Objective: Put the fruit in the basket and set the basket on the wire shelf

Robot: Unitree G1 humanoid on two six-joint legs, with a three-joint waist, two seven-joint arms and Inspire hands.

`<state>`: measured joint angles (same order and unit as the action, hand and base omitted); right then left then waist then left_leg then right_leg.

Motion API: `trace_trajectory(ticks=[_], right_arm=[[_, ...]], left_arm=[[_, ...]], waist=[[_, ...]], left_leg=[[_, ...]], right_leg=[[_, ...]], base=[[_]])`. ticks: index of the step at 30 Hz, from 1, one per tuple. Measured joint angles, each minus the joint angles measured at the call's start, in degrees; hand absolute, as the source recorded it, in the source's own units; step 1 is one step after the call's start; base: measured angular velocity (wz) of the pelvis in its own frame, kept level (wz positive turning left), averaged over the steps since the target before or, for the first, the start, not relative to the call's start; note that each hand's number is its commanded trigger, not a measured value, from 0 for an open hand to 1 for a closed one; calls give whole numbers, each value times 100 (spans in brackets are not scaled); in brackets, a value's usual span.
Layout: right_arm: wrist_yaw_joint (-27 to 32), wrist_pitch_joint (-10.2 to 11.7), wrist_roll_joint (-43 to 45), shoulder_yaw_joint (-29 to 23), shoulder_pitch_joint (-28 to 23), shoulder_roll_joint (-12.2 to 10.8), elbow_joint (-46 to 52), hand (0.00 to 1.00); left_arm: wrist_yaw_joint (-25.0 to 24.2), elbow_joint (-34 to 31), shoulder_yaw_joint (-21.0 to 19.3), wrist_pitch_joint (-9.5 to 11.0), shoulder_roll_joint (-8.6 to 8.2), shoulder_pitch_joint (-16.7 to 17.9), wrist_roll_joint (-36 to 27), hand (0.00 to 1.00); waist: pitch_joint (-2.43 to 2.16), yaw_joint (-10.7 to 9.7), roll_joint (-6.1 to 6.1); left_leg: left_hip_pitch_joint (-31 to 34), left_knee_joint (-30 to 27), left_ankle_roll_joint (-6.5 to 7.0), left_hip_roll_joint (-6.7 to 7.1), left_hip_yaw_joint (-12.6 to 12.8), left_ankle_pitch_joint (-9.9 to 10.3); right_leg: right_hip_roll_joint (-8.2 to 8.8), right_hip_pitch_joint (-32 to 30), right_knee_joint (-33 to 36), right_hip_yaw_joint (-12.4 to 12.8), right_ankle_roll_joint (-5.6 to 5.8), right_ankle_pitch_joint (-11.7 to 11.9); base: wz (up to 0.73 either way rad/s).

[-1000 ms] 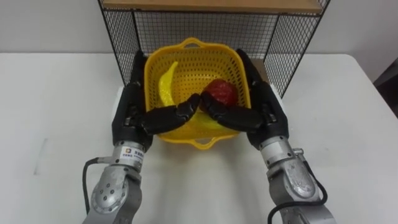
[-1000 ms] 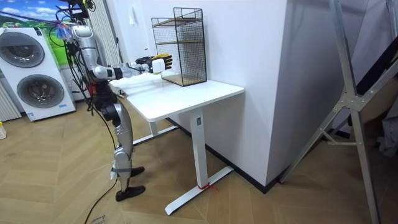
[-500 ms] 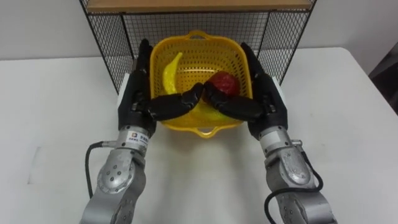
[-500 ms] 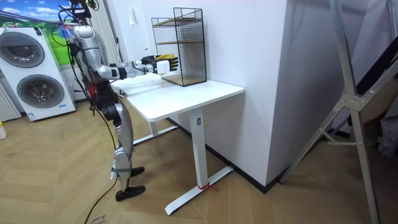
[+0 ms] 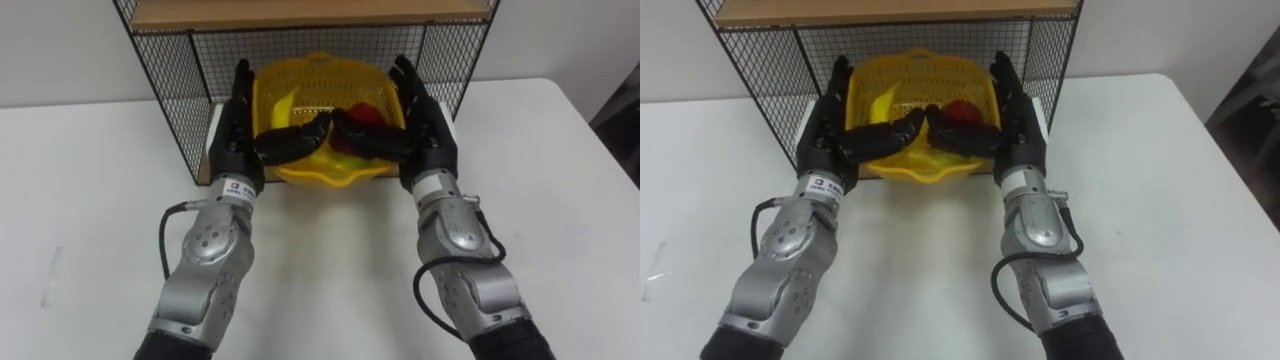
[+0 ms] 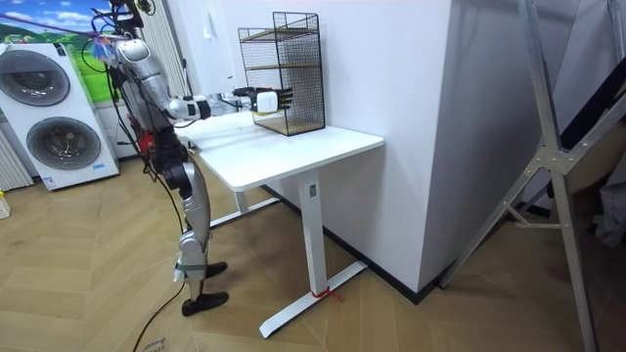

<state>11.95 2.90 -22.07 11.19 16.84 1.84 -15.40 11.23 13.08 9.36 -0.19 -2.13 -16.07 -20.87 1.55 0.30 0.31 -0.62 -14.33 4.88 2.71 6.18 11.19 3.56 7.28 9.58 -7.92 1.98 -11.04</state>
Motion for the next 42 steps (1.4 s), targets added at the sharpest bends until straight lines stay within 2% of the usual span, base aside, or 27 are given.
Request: trace_trajectory(ticks=[3,5,9,11,15,20,27,33,35,38,42], right_arm=[[3,-62,-18,-56,230,-24,-149,0],[1,-182,-19,-182,502,-109,-378,0],[2,-359,-32,-317,903,-181,-688,0],[20,-444,-73,-366,1070,-211,-843,0],[126,-657,-307,-413,1168,-196,-917,0],[126,-821,-946,-584,1582,-208,-1649,0],[141,-889,-1189,-630,1962,-219,-2034,0],[180,-895,-1341,-806,2300,-225,-2624,0],[182,-895,-1346,-878,2426,-232,-2851,0],[179,-901,-1352,-908,2488,-244,-3002,0],[174,-914,-1392,-944,2494,-270,-3026,0]], left_arm=[[71,53,-138,-105,-112,-183,18,0],[132,122,-233,-192,-198,-321,25,0],[238,486,-395,-326,-197,-700,13,0],[328,630,-484,-487,-187,-911,10,0],[431,779,-521,-665,-185,-1084,12,0],[504,1026,-641,-939,-155,-1253,9,0],[589,1181,-878,-1258,-157,-1326,9,0],[607,1446,-1141,-1326,-137,-1480,-477,0],[609,1722,-1250,-1333,-130,-1684,-535,0],[604,1853,-1252,-1349,-142,-1836,-549,0],[603,1870,-1266,-1367,-141,-1863,-599,0]], waist=[[9,4,16],[16,5,29],[9,22,57],[-2,37,77],[-17,103,99],[-22,135,94],[-60,130,35],[-77,121,8],[-77,122,8],[-77,126,8],[-77,120,8]], left_leg=[[0,0,0,0,7,0],[5,0,4,0,7,-4],[-1,0,3,1,7,-18],[1,0,2,2,6,-21],[0,-5,2,2,4,-21],[3,-8,2,5,0,-21],[5,-11,2,7,-12,-22],[8,-16,-4,6,-31,-33],[34,-18,-4,11,-52,-49],[36,-18,-3,17,-76,-63],[36,-18,-6,16,-83,-75]], right_leg=[[1,1,5,-5,0,0],[0,-10,11,-5,0,0],[5,-6,12,-5,0,0],[5,-41,14,-6,-1,1],[8,-42,13,-4,-1,1],[10,-38,8,-7,-2,1],[11,-33,6,-22,-2,2],[4,-27,3,-26,-8,5],[7,-10,6,-58,-15,10],[11,-2,7,-88,-16,10],[20,4,7,-132,-22,14]], base=[[0],[0],[0],[0],[0],[0],[0],[1],[5],[5],[0]])
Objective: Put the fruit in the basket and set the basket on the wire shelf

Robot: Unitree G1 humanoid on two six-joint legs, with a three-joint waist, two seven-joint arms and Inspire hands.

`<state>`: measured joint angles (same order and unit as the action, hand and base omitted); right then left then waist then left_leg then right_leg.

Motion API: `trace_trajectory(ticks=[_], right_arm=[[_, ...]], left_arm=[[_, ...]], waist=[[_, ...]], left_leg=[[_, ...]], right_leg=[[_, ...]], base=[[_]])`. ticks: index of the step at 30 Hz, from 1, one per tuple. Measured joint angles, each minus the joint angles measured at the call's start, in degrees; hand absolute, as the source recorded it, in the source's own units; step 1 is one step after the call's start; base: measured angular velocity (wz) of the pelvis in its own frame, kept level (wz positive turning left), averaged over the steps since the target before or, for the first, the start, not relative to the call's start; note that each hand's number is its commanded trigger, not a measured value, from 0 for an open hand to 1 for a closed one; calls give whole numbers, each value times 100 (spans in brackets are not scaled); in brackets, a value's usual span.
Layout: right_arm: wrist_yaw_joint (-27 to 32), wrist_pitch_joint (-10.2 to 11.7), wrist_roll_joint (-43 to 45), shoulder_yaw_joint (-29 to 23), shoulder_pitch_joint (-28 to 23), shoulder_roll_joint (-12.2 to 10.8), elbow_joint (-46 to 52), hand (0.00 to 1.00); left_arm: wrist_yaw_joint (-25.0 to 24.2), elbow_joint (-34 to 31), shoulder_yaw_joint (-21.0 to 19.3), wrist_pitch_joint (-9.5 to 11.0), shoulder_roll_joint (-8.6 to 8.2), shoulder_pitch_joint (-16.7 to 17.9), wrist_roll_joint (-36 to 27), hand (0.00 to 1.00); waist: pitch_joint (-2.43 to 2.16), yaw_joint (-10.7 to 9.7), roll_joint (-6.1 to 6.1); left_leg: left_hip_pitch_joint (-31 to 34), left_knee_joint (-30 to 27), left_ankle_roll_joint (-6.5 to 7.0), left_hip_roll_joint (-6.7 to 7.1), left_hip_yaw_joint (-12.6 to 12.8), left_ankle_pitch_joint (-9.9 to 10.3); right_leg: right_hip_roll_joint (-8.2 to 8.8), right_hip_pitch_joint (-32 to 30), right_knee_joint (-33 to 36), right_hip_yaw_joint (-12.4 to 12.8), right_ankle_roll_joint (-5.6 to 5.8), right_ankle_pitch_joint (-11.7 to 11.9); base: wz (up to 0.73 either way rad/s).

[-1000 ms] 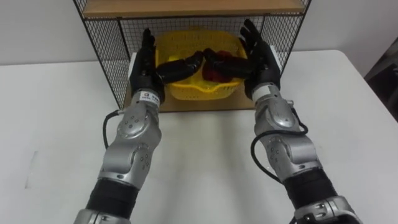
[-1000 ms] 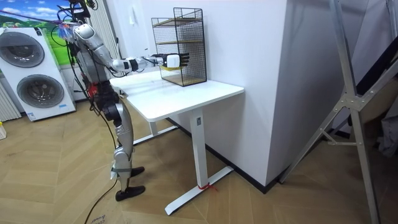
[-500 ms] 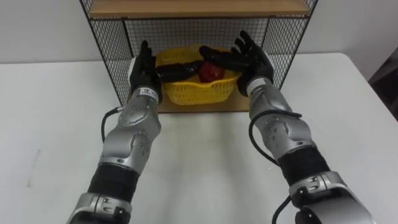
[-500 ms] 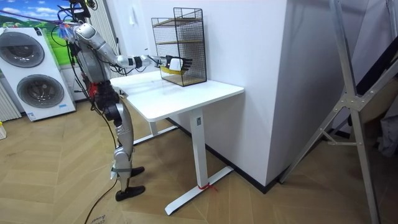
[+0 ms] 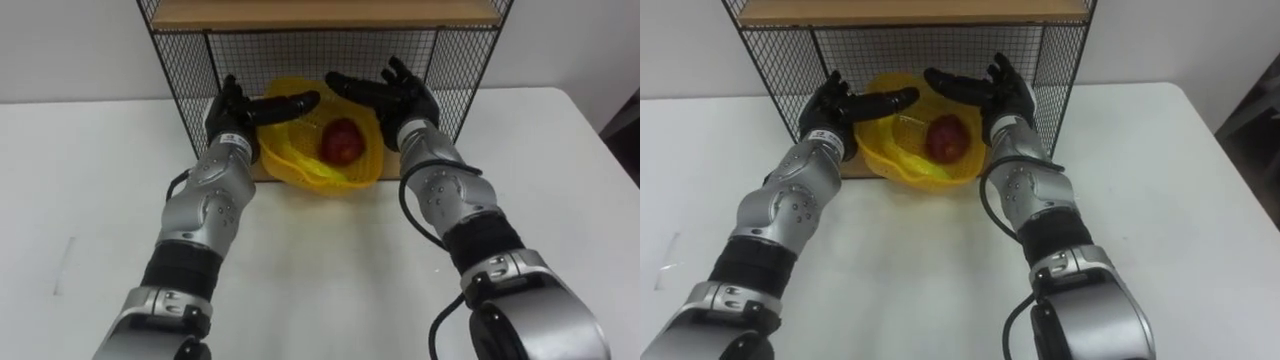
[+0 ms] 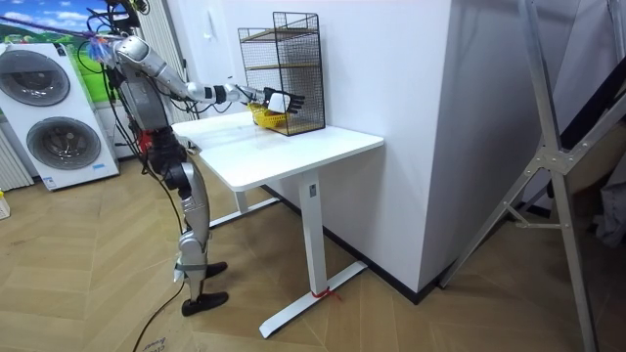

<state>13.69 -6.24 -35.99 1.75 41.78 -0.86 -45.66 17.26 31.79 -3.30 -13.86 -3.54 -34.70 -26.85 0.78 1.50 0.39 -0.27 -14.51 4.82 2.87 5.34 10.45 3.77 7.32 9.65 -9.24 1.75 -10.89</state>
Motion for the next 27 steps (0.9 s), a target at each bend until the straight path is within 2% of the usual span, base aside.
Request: trace_trajectory(ticks=[3,8,16,27], right_arm=[[-1,-21,-189,-191,231,-22,-341,0],[-1,-45,-209,-215,427,-77,-536,0],[-5,-80,-259,-267,445,-86,-536,0],[-152,-151,-216,-288,441,-97,-538,0]], left_arm=[[2,82,-16,-14,0,-1,-131,0],[9,98,-107,-137,8,-1,-172,0],[10,105,-108,-223,20,-2,-189,0],[64,165,-105,-334,151,-2,-265,0]], waist=[[0,-35,0],[0,-125,0],[-1,-140,-2],[-24,-274,-38]], left_leg=[[5,0,3,3,-14,-15],[28,-1,2,3,-18,-26],[57,-21,6,3,-19,-29],[60,-29,5,13,-79,-31]], right_leg=[[6,2,1,-42,-5,4],[1,-15,6,-39,-16,13],[4,-35,7,-42,-15,20],[8,-6,2,-129,-15,20]], base=[[3],[0],[0],[3]])
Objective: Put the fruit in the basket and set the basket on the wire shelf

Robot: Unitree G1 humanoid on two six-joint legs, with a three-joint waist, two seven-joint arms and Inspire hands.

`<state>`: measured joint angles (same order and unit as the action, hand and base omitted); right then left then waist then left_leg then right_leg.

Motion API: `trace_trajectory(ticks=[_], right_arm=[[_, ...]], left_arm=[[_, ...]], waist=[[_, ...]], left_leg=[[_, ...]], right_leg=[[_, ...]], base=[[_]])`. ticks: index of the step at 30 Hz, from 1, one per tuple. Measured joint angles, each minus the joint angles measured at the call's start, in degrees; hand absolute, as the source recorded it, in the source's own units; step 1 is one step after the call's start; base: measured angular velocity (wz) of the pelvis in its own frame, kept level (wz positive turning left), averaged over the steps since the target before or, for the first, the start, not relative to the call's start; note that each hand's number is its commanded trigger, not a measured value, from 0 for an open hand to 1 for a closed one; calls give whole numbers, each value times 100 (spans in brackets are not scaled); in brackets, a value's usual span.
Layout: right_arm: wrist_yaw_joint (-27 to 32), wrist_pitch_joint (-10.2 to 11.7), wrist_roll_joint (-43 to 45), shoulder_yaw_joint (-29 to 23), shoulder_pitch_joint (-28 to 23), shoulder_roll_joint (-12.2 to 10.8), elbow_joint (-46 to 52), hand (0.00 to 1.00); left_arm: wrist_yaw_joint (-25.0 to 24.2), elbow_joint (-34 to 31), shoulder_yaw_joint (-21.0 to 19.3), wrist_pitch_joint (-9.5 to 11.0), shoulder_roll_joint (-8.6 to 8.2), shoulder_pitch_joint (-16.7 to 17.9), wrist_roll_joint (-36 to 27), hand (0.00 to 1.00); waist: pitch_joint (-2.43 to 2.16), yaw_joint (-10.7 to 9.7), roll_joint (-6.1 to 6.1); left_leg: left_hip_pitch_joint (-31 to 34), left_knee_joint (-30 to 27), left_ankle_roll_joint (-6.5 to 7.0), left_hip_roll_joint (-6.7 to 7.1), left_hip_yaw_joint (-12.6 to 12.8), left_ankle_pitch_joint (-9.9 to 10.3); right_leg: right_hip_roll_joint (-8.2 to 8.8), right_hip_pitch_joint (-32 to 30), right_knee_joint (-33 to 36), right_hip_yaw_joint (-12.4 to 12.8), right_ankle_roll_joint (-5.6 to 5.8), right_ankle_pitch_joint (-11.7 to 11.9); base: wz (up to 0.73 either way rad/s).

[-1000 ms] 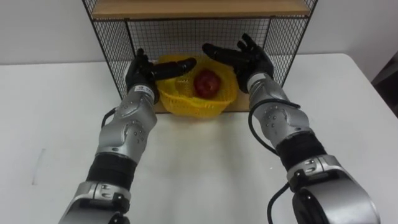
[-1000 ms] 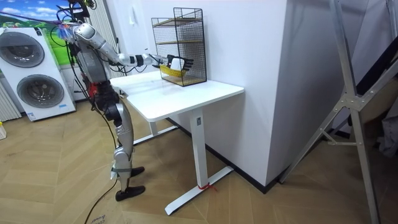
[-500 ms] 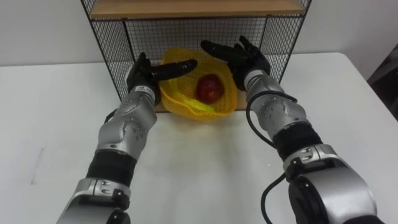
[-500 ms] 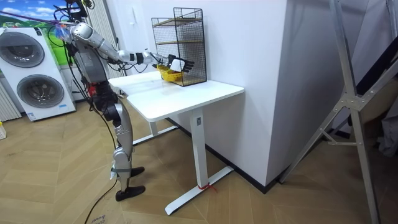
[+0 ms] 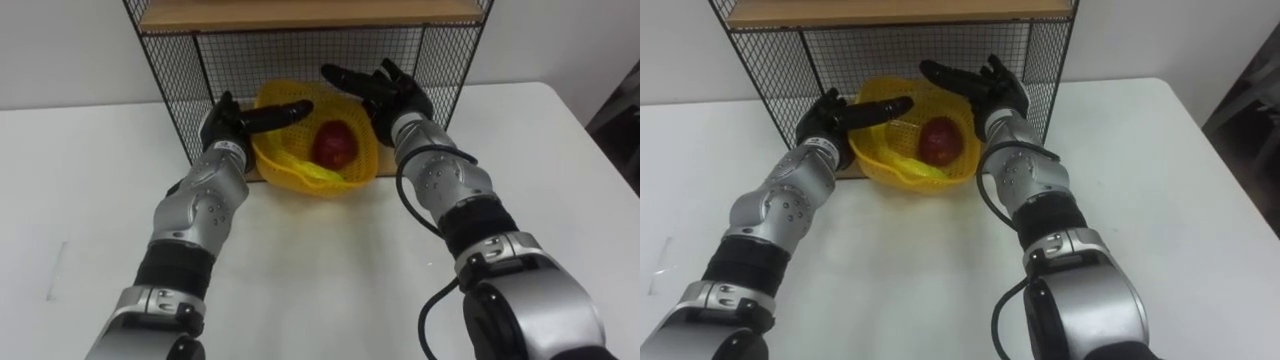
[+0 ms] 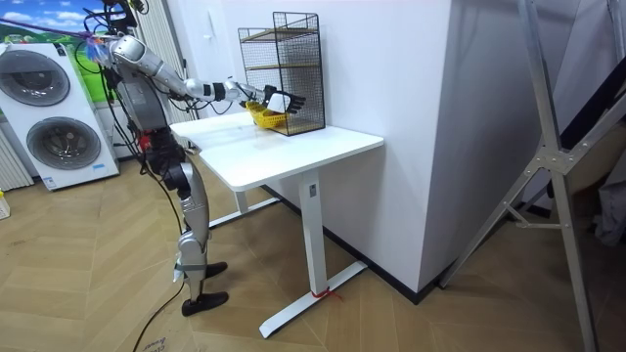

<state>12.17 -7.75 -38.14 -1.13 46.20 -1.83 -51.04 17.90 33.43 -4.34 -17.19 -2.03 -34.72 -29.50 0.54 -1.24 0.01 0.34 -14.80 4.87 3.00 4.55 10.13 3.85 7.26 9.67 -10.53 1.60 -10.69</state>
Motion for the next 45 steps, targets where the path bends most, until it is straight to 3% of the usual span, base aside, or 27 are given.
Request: trace_trajectory(ticks=[10,15,17,20,29,34,40,42,45], right_arm=[[-103,-2,23,62,-9,14,0,0],[-106,-2,21,137,-10,102,1,0],[-118,-1,22,207,-10,165,1,0],[-155,2,21,202,-19,221,1,0],[-374,4,266,218,-516,558,689,0],[-440,4,263,219,-666,637,1069,0],[-339,4,527,275,-1329,696,2257,0],[-322,5,581,364,-1583,723,2563,0],[-333,16,949,630,-2240,763,3019,0]], left_arm=[[-8,-9,5,-14,132,0,343,0],[-55,-95,-15,-63,412,0,536,0],[-87,-97,1,-90,482,0,543,0],[-89,-139,-2,-91,542,0,562,0],[-323,-472,-12,-80,556,0,794,0],[-389,-667,-4,-80,556,1,790,0],[-400,-1254,98,-75,552,72,787,0],[-399,-1473,137,-14,557,167,794,0],[-459,-1994,407,207,593,928,774,0]], waist=[[-18,-2,-29],[-66,13,-103],[-95,19,-148],[-103,14,-159],[-107,160,-146],[-118,207,-59],[-105,295,41],[-106,312,103],[-103,304,136]], left_leg=[[14,7,-8,-5,1,-17],[21,11,-8,-11,3,-18],[16,13,-7,-6,3,-18],[3,16,-12,-13,14,-21],[-17,68,-10,-23,89,-28],[-29,147,-21,-16,88,-84],[-88,173,-28,-21,90,-88],[-152,213,-30,-24,93,-89],[-288,240,-32,-17,98,-87]], right_leg=[[-7,-30,6,26,-3,2],[-7,-41,9,17,-8,5],[-1,-41,8,17,-8,5],[-10,-43,5,24,-9,5],[-7,-81,29,99,-11,7],[8,-88,25,92,-15,9],[15,-43,18,91,-16,10],[21,-9,9,98,-16,10],[15,105,1,89,-16,10]], base=[[0],[0],[0],[0],[-4],[0],[0],[-2],[0]])
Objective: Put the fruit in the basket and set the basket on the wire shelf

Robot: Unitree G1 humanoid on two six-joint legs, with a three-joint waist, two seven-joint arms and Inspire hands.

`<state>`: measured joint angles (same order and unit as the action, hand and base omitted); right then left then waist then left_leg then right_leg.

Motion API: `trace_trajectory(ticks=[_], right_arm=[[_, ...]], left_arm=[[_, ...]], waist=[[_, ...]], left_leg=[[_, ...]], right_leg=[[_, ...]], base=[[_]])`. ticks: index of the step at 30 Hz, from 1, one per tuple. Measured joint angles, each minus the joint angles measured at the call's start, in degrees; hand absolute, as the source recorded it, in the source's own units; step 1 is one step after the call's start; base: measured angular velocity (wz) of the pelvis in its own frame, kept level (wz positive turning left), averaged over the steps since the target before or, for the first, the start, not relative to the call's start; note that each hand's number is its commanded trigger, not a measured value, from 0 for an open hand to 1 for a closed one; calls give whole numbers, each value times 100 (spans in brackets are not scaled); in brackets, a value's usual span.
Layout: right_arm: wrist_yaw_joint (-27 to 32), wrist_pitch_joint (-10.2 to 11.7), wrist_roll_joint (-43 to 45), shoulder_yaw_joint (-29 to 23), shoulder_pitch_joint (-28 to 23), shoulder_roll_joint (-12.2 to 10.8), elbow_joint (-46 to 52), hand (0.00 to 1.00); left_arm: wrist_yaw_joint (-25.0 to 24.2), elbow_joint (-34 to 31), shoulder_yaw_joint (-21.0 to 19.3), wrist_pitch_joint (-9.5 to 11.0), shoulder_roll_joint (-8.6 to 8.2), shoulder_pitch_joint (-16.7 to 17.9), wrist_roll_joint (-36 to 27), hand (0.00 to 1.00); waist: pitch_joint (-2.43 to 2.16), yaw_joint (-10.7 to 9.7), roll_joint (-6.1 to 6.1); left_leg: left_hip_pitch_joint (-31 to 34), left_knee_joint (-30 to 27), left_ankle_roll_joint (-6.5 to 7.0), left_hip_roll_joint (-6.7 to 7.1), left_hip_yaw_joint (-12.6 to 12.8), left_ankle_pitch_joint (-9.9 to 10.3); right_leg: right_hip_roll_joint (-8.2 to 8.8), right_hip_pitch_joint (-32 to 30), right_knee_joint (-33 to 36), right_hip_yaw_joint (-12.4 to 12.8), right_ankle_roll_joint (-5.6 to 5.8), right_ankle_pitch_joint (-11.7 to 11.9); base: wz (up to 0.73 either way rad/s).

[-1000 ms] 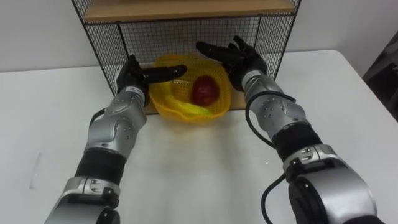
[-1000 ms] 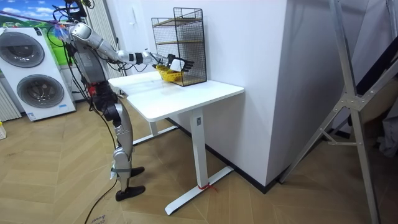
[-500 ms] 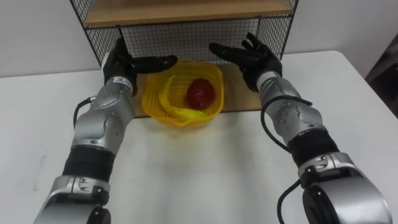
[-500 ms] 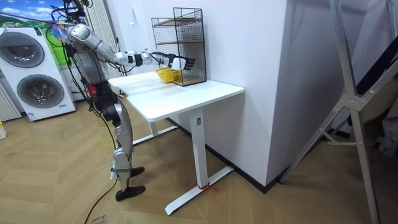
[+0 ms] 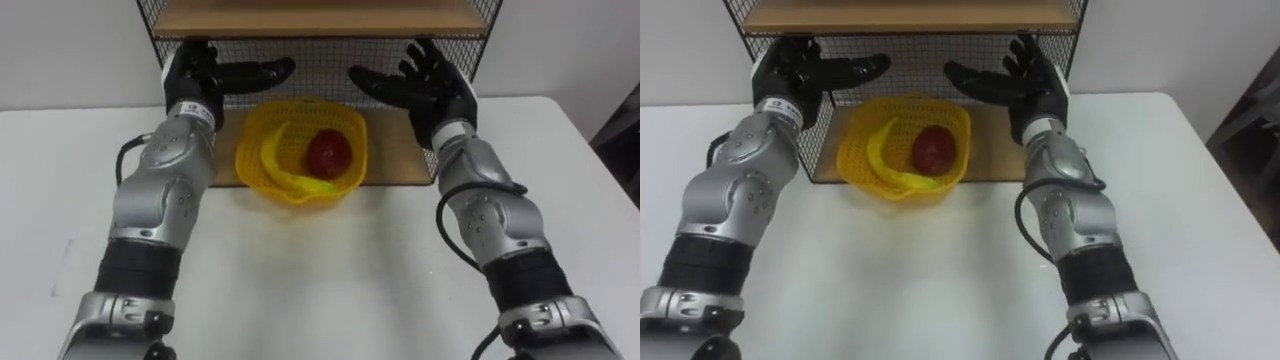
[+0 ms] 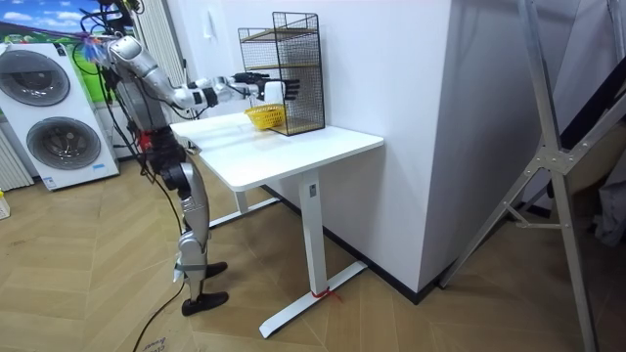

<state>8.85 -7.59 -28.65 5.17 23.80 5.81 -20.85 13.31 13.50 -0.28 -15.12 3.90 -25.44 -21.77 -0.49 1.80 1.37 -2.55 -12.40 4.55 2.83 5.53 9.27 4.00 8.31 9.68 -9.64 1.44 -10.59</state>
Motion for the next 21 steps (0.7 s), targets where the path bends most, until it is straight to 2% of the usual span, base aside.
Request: trace_trajectory(ticks=[3,5,8,12,13,19,21], right_arm=[[-30,-61,76,109,-514,12,351,0],[-85,-188,233,147,-805,55,540,0],[-205,-200,508,158,-1178,148,1131,0],[-355,-185,512,164,-1344,159,1603,0],[-414,-167,509,207,-1404,160,1709,0],[-450,-117,542,263,-1946,126,2003,0],[-452,-116,602,275,-2132,125,2170,0]], left_arm=[[20,-290,156,-2,2,509,4,0],[46,-547,189,-9,2,889,25,0],[65,-1003,255,0,7,1251,213,0],[-17,-1324,326,31,8,1479,234,0],[-37,-1375,349,105,9,1583,235,0],[-81,-1596,576,267,12,2136,239,0],[-251,-1649,619,282,16,2295,239,0]], waist=[[0,-16,-1],[0,-24,-10],[5,-15,-22],[27,-15,-71],[46,-7,-105],[47,-20,-129],[48,-16,-128]], left_leg=[[97,14,0,-1,-27,1],[213,-28,-2,-13,-37,-4],[228,-27,-3,-16,-41,-7],[125,23,-3,-14,-24,-8],[71,60,-3,-13,-20,-8],[22,127,-21,-19,-6,-20],[6,158,-21,-19,16,-20]], right_leg=[[-16,-54,0,-12,0,0],[-47,-152,17,-7,-23,19],[-55,-164,14,7,-23,31],[-53,-86,-4,12,-22,32],[-53,-43,-9,2,-22,32],[-62,-48,-11,6,-21,31],[-62,-51,-12,22,-21,31]], base=[[3],[2],[0],[-1],[-6],[-1],[-5]])
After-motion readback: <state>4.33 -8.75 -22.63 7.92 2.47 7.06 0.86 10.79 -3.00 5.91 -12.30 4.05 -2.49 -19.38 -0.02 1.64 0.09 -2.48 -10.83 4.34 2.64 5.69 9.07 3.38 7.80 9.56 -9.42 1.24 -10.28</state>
